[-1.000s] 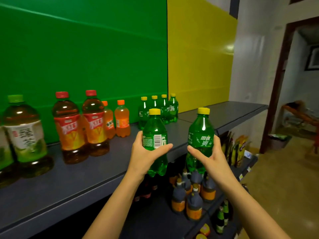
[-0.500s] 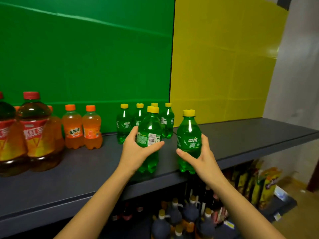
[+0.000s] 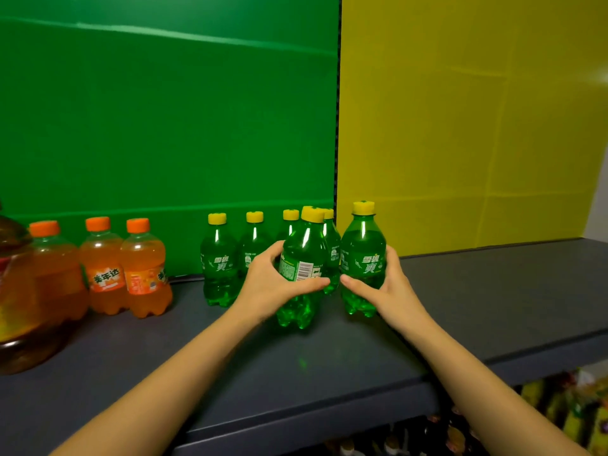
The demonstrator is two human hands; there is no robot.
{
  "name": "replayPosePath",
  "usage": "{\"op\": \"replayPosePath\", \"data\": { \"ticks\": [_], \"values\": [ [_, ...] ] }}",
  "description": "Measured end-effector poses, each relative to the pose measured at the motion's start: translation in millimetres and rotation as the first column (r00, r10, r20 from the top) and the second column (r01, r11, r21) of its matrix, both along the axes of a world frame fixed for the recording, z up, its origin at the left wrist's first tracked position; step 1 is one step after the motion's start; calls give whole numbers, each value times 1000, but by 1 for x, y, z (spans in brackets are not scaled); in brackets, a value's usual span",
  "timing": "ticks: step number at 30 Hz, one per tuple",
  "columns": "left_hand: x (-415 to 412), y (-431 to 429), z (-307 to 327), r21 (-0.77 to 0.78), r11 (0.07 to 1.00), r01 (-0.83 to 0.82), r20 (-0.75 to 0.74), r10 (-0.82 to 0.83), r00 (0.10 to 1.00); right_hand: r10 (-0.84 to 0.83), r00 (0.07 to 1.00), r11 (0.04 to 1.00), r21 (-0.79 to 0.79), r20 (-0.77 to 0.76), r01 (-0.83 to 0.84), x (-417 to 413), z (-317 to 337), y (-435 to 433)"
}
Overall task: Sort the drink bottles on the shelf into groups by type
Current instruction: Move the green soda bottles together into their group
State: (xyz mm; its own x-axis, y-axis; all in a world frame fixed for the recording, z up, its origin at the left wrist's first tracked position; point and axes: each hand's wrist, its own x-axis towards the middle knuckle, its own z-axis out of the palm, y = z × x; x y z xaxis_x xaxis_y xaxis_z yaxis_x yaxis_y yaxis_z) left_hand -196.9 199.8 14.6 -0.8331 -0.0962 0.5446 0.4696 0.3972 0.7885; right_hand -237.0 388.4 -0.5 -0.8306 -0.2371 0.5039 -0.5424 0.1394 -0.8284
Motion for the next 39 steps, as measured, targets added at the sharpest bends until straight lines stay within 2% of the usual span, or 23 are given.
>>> {"op": "replayPosePath", "data": {
  "ticks": [6, 10, 17, 20, 22, 24, 26, 28, 33, 39],
  "values": [
    [-15, 0, -10, 52, 998, -18, 142, 11, 990, 65, 997, 997, 44, 32, -66, -30, -3, 5],
    [-16, 5, -17, 108, 994, 13, 184, -32, 982, 149, 985, 985, 77, 86, -155, -43, -9, 7],
    [-7, -5, -13, -10, 1000, 28, 258, -25, 966, 197, 974, 974, 92, 112, -208, -52, -22, 3],
    [-5, 1, -17, -46, 998, -44, 319, 57, 946, 173, 981, 974, 135, 84, -183, -54, -21, 2],
    [-7, 12, -25, -107, 980, -167, 286, 191, 939, 186, 980, 962, 191, 73, -197, -58, -20, 4],
    [-11, 21, -35, -170, 924, -343, 190, 372, 909, 203, 977, 947, 240, 63, -212, -64, -23, 7],
    [-12, 24, -38, -177, 877, -446, 109, 468, 877, 206, 975, 944, 245, 80, -220, -67, -25, 10],
    [-11, 21, -36, -158, 881, -445, 87, 462, 883, 209, 972, 948, 224, 109, -228, -68, -28, 11],
    [-6, 10, -38, -85, 968, -238, 204, 251, 946, 187, 978, 952, 231, 90, -203, -69, -33, 8],
    [-12, 9, -42, -120, 904, -411, 127, 424, 896, 170, 985, 954, 242, 40, -174, -68, -35, 7]
  ]
}}
